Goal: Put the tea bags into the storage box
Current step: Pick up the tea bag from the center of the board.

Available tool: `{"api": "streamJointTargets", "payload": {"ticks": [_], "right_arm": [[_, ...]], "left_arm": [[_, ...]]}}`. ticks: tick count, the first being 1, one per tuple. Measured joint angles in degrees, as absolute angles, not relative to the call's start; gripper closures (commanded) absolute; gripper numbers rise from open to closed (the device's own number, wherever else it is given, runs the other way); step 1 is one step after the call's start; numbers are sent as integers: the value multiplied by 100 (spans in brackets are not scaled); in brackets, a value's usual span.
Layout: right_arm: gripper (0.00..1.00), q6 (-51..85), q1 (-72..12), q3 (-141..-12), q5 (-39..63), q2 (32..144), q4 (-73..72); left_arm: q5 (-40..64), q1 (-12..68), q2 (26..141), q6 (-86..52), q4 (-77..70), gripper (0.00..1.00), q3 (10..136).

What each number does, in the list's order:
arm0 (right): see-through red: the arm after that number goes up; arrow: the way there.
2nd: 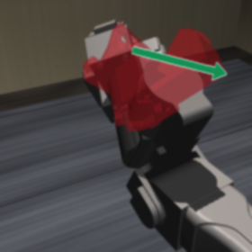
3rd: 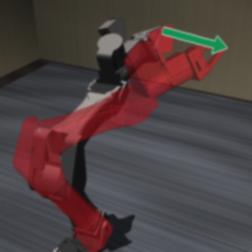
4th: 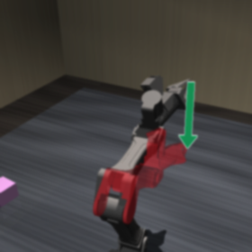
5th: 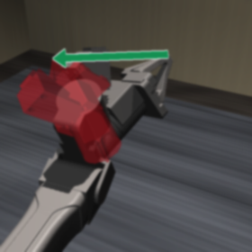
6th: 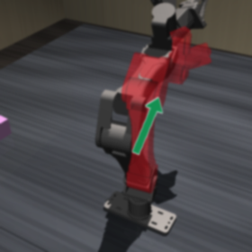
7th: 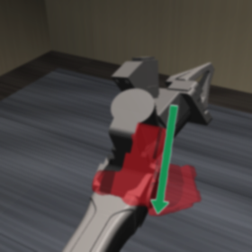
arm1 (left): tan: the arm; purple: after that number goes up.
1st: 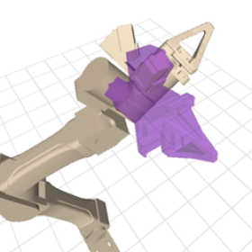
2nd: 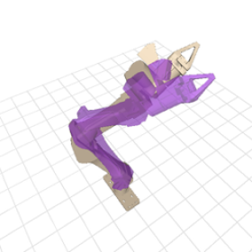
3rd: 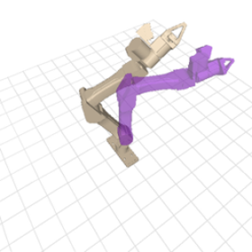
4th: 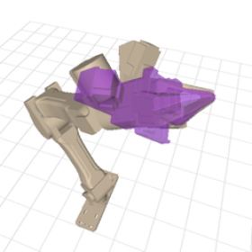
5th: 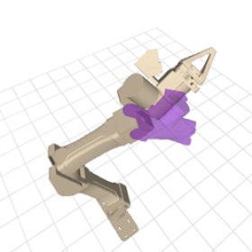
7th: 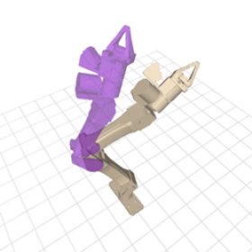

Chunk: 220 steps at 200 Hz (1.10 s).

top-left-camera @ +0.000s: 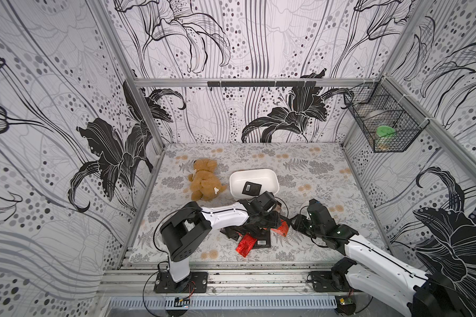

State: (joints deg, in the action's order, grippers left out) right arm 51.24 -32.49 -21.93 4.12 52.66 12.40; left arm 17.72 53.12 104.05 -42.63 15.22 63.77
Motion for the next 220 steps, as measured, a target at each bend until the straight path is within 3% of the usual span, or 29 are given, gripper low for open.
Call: {"api": "streamJointTargets", "payload": {"ticks": [81,105,220], "right_arm": [[51,5168,-3249,-2108,607,5697,663],[51,5168,-3249,-2086,620,5828,550],[49,5192,-3249,-2053,620,6379,388]], "left_arm": [[1581,5328,11030,-4082,1841,57,6801],[1531,5325,11144,-4005,1907,66,6954],[1365,5328,11373,-3929,2058,66,7231]]}}
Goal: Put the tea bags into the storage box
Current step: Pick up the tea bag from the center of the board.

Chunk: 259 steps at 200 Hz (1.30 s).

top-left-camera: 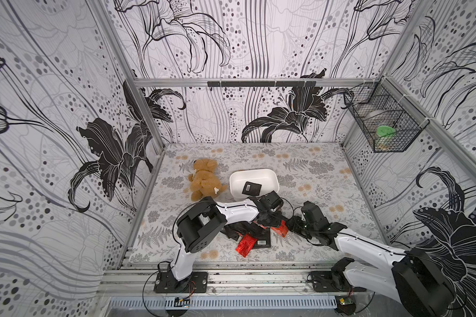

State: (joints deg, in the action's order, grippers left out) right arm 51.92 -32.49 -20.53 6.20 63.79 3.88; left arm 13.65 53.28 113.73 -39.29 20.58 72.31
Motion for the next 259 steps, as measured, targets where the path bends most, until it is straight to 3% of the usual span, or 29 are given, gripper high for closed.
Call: {"api": "streamJointTargets", "payload": {"ticks": [48,70,181,259], "right_arm": [[49,5367,-3271,-2043,624,6547,75],[51,5472,-3297,-2040,622,6657,-110],[65,5896,-3365,-1850,556,6827,-731],[90,5922,-3387,-1833,554,6936,-781]], "left_arm": [[1367,5332,11391,-3931,2056,67,7249],[1369,5332,11417,-3931,2060,72,7279],[1372,5360,11469,-3916,2045,74,7325],[1470,5365,11469,-3896,2038,76,7328]]}}
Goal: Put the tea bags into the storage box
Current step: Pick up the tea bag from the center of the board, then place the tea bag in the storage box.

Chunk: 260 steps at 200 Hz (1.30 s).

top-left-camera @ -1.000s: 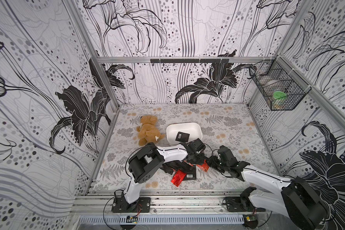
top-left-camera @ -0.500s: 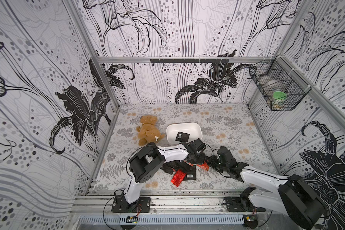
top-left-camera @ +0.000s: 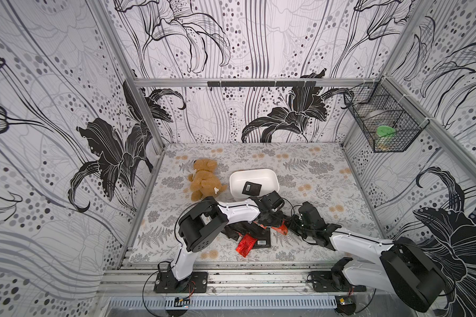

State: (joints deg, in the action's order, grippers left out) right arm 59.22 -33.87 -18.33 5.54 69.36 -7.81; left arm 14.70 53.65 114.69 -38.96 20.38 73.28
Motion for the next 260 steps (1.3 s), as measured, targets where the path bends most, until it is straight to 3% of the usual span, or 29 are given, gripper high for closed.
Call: {"api": "streamJointTargets", "payload": {"ticks": [22,44,75,113,152,212,260], "right_arm": [[100,5883,-3402,-1835,517,6901,-681],[100,5822,-3406,-1876,469,6785,-478],[100,5544,-3406,-2268,172,6678,279],[100,4974,-3406,-3015,-436,6512,1321],[100,4375,-3406,-3918,-840,6300,2016],[100,3483,-3406,-6414,-642,7741,2001],[100,3159,-3398,-7787,-497,9507,1848]], "left_arm": [[1557,5367,11469,-3881,2038,76,7323],[1658,5371,11434,-3859,2021,68,7299],[1723,5356,11089,-3763,2053,46,7225],[1551,5085,10040,-3662,1835,30,7072],[467,4663,8993,-3546,1785,0,6785],[-552,3553,8097,-3951,1621,3,6045],[-714,3489,8079,-4014,1597,3,5986]]}}
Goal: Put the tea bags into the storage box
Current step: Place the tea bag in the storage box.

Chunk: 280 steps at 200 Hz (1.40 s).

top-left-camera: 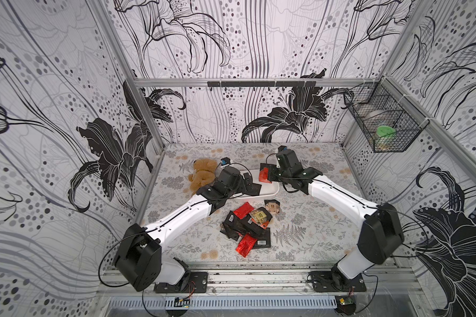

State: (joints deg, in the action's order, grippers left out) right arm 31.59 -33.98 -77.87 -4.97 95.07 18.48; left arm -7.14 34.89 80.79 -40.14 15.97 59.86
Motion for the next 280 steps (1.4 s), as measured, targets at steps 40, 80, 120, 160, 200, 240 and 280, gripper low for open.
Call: {"api": "streamJointTargets", "payload": {"ticks": [40,80,120,160,200,240,280], "right_arm": [[93,3133,-3358,-8197,-263,10420,1798],[58,3098,-3245,-8189,-161,10794,1817],[52,2893,-3194,-7660,-193,10322,1758],[53,2600,-3194,-6687,-392,8936,1619],[58,2283,-3194,-5214,-320,7319,1059],[60,2106,-3194,-3874,-141,6423,589],[64,2093,-3194,-3098,220,6302,178]], "left_arm": [[-707,3433,7994,-4047,1428,3,5894],[-556,3428,7996,-4049,1343,1,5894],[-473,3428,7996,-4049,1304,0,5894],[-381,3402,7999,-4045,1260,1,5894],[-373,3395,7996,-4027,1240,2,5894],[-364,3393,7996,-3876,1253,10,5916],[-220,3409,8014,-3920,1522,21,6228]]}}
